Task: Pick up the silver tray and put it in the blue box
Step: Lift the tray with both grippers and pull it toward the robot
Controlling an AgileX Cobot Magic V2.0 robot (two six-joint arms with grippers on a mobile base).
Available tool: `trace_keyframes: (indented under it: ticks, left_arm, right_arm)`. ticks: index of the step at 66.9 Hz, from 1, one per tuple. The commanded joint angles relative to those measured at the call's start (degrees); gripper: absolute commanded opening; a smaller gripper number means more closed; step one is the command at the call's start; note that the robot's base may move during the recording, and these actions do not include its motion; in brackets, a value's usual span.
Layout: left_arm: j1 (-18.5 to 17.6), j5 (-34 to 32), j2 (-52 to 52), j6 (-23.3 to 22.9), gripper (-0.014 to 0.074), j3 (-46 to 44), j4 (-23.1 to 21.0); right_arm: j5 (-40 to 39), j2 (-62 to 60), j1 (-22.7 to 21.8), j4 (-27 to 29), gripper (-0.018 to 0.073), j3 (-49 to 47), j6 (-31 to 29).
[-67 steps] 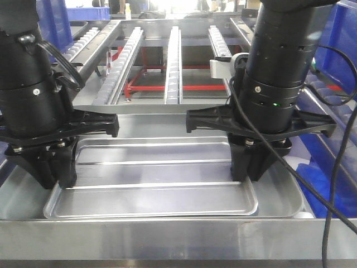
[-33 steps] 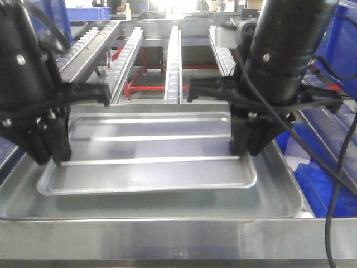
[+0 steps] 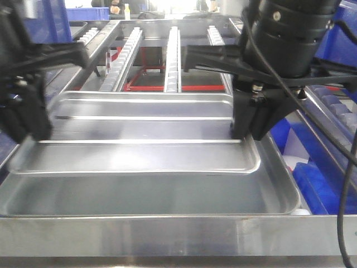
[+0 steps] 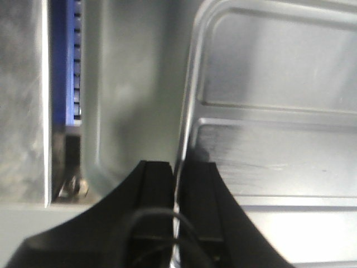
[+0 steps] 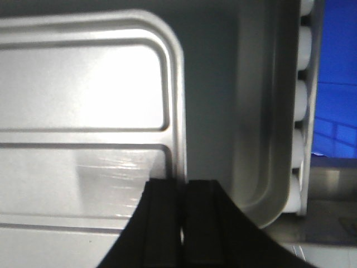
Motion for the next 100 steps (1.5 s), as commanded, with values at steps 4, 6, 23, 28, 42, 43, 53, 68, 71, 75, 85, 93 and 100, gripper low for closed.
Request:
trace_keyframes:
  ticks: [4,6,23,28,42,43,53,68,71,75,85,93,100]
  left_arm:
    - [-0.77,-0.60,-6.60,-2.64,-0.0013,2.00,0.45]
    - [-1.24,-0.60,-7.50,-2.92,-0.0013,2.68,0.57]
    - [-8.80,1.35,-10.44,-9.39,-0.0013,4.88,3.21]
    - [-11.70,2.60,-10.44,-13.00,-0.0013,4.88,6.11]
    - [-20.17,5.71,-10.44,-22.83,-0.0013,4.88,11.74]
    - [-20.39,5.86,-10.44,-23.29,-0.0013,4.88,11.87]
    - [-23.45,7.16,-10.44,-24.69,-0.0013,4.88,12.15]
    - [-24.58,8.79,-10.44,-24.69,-0.0014,4.88,11.77]
    - [-24.58,8.79,-10.44,-24.69,-0.0014,4.88,11.65]
    - [-24.58,8.79,-10.44,-24.69,-0.0014,4.88,11.36]
    - [-24.58,8.69,-10.44,-24.56,-0.0014,4.88,11.14]
    - [-24.58,8.69,-10.44,-24.49,-0.0014,4.88,11.14]
    - [-24.69,8.69,-10.44,-24.07,-0.0013,4.88,11.14]
  right_arm:
    - [-0.12,-5.02,2.97,-6.13,0.0055,1.14,6.08]
    - [0.13,-5.61,3.41,-6.72,0.0055,1.74,6.63]
    - [1.05,-11.57,6.36,-6.71,0.0055,6.47,8.35]
    - [1.19,-13.61,6.51,-6.71,0.0055,8.33,9.20]
    - [1.74,-19.46,6.94,-6.66,0.0055,13.94,10.12]
    - [1.83,-19.85,7.02,-6.66,0.0055,14.08,10.21]
    - [2.22,-22.28,10.03,-6.80,0.0056,16.67,12.38]
    - [1.24,-22.21,12.54,-7.05,0.0056,17.95,15.29]
    - [1.49,-22.21,12.54,-7.37,0.0056,17.88,15.28]
    - [2.13,-22.21,12.61,-8.07,0.0056,17.88,15.28]
    - [3.84,-22.21,12.79,-11.15,0.0059,17.88,15.28]
    - [3.72,-22.21,12.79,-11.42,0.0059,17.88,15.28]
    - [3.78,-22.21,12.79,-11.42,0.0060,17.88,15.28]
